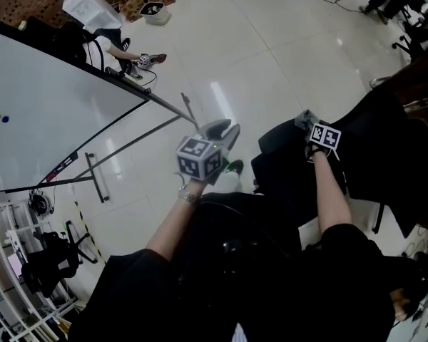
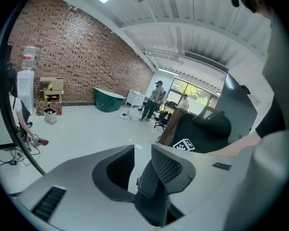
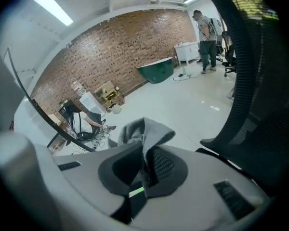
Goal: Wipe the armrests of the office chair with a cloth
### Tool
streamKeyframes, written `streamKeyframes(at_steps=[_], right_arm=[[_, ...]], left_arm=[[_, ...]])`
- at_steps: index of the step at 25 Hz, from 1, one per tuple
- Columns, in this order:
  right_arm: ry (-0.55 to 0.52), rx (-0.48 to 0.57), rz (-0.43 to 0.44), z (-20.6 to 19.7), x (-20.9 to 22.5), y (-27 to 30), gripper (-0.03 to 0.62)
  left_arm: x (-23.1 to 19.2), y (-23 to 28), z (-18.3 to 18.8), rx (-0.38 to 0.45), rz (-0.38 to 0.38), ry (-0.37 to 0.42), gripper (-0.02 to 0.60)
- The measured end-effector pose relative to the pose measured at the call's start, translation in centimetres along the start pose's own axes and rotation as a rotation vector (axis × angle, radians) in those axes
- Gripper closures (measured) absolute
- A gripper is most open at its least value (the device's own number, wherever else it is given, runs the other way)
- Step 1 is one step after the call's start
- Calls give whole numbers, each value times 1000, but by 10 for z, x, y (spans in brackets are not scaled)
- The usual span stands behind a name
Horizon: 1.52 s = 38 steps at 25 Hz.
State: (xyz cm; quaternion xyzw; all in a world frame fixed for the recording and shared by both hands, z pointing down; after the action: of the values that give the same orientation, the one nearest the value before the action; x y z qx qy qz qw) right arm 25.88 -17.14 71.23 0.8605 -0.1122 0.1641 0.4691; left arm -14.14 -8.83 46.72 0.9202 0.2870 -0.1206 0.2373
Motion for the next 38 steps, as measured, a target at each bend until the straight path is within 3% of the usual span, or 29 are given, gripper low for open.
streamKeyframes(at_steps=[3, 6, 15, 19, 22, 25, 32, 38], right_arm=[[46, 70, -7, -16, -7, 1, 576], [57, 131, 47, -37, -23, -2, 576], [102, 125, 169, -125, -70, -16, 574], [-35, -37, 274, -165, -109, -15, 575], [-144, -67, 342, -181, -137, -28, 574], [-122, -6, 325, -182, -139, -55, 575], [46, 198, 223, -131, -121, -151, 576], [123, 341, 170, -115, -139, -226, 576]], left_arm=[[-6, -8, -3, 6, 30, -10, 476], [-9, -11, -4, 12, 38, -13, 476], [12, 3, -9, -24, -38, 23, 476], [31, 14, -7, -32, -91, 45, 476], [47, 19, -12, -53, -129, 60, 476], [65, 16, -25, -98, -159, 70, 476], [114, 12, -54, -170, -233, 120, 476], [144, 25, -56, -187, -357, 203, 476]])
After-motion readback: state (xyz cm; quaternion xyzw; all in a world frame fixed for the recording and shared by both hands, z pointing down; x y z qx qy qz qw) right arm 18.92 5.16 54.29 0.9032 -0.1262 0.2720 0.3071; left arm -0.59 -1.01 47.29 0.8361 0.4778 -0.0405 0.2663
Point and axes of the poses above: the fingertips, and each gripper's own axes: y forward along the fingers, x to its right, z out of its top, the point moved 10 cm from there along -y, backward along the fingers, and after that the axes turned 1 degree about z, right-handed, at the moved point
